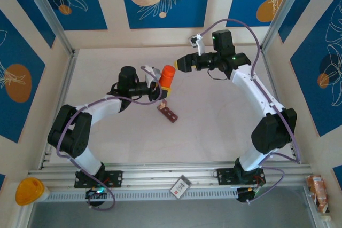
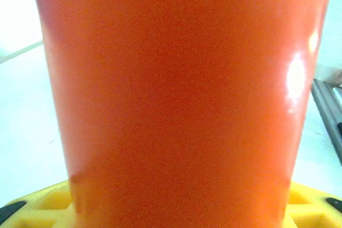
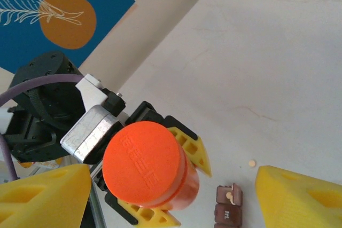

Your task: Sort the pills into containers

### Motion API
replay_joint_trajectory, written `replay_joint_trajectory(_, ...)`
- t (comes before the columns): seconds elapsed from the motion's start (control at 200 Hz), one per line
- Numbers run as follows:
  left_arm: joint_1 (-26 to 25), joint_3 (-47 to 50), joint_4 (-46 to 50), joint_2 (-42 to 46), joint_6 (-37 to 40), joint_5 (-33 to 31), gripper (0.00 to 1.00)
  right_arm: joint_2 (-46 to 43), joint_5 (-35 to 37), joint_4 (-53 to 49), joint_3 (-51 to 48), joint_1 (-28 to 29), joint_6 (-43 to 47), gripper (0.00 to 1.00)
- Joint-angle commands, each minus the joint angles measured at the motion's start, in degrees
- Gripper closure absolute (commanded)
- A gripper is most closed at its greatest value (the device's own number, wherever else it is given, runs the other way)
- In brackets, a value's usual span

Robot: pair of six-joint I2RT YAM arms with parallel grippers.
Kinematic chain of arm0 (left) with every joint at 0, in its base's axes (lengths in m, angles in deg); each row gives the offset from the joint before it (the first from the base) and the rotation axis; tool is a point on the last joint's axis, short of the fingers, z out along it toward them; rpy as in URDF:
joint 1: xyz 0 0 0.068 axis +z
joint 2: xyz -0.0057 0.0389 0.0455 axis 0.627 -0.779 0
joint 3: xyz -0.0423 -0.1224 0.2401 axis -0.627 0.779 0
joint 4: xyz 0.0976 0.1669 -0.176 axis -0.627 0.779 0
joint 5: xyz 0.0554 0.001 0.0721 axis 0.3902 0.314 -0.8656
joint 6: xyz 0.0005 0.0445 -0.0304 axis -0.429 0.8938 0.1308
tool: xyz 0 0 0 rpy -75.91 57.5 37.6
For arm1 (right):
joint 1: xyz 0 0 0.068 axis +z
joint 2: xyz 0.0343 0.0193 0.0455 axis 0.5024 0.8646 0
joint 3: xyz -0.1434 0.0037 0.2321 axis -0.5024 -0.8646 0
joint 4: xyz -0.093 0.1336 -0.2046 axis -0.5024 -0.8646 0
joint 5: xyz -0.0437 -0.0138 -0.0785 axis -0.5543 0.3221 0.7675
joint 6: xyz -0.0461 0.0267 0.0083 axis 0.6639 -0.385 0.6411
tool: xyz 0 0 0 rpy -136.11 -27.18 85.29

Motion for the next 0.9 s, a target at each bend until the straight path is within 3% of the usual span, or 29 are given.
replay_joint_trajectory(0.0,0.6,0.3,-4.7,0.2,-3.4,3.1,1.00,1.0,-2.3,1.4,1.8,1.1,0.2,0.19)
replay_joint_trajectory(0.63,0.6,0.0,-5.2,0.2,-4.5,3.7,1.00,5.4,-3.9,-2.0,5.4,4.7,2.9,0.23)
replay_joint_trajectory(0.77,0.6,0.0,-4.9,0.3,-4.5,3.8,1.00,5.6,-4.0,-2.4,5.5,4.7,3.0,0.31)
replay_joint_trajectory(0.895,0.6,-0.1,-5.0,0.4,-4.6,3.6,1.00,5.6,-3.9,-2.9,5.4,4.9,3.0,0.47)
